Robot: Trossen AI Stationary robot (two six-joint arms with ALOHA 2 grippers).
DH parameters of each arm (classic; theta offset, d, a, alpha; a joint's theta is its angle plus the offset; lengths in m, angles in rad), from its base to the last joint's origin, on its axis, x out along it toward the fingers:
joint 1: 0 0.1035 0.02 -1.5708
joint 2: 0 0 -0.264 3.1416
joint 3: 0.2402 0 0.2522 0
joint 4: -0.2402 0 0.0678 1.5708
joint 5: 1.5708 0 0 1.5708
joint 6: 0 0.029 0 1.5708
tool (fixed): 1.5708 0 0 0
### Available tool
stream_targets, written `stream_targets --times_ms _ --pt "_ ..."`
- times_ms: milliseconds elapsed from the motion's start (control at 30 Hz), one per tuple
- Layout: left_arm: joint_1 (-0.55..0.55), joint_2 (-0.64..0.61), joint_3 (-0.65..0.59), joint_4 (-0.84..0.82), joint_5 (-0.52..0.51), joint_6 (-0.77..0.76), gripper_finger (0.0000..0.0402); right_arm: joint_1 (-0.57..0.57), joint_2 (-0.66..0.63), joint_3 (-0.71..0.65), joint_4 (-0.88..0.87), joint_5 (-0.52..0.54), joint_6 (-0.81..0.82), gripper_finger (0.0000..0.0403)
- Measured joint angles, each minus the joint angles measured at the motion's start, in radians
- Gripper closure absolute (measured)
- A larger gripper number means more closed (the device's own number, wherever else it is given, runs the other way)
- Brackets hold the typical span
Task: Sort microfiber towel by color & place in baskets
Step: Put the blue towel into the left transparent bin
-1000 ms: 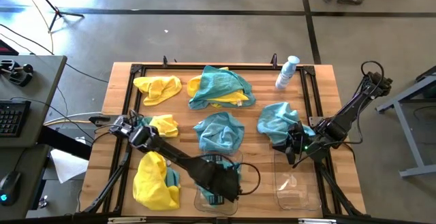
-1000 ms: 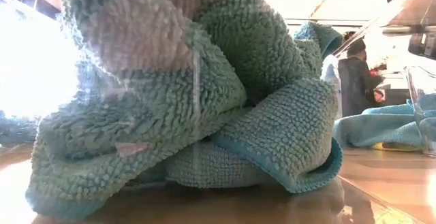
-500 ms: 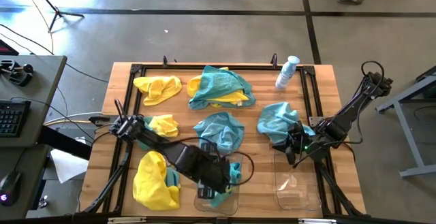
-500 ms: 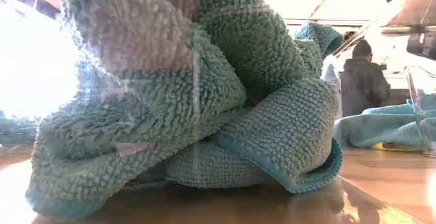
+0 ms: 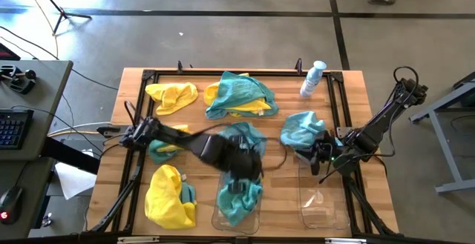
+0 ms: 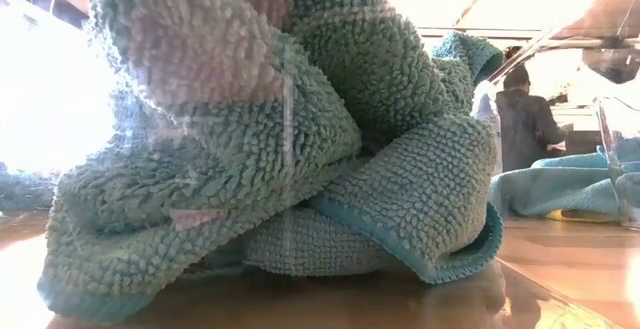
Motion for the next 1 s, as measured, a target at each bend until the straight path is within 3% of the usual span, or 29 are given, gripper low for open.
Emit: stream_targets --times_ms 200,500,833,1000 --pt "0.083 0.0 0.0 0.05 0.001 0.07 0.0271 -0.031 0.0 0.0 0.001 0.093 -0.027 0.0402" --pt "0.142 0.0 -0.006 0.07 -0.028 0.151 0.0271 -0.102 0.0 0.0 0.003 0.055 0.003 0.0402" --pt "0.161 -0.004 -0.212 0.128 -0.007 0.209 0.0271 -0.171 0.0 0.0 0.128 -0.018 -0.076 0.0402" --pt "0.161 -0.114 -0.404 0.252 0.041 0.216 0.0271 -0.24 0.003 0.026 0.157 -0.092 -0.107 0.0402"
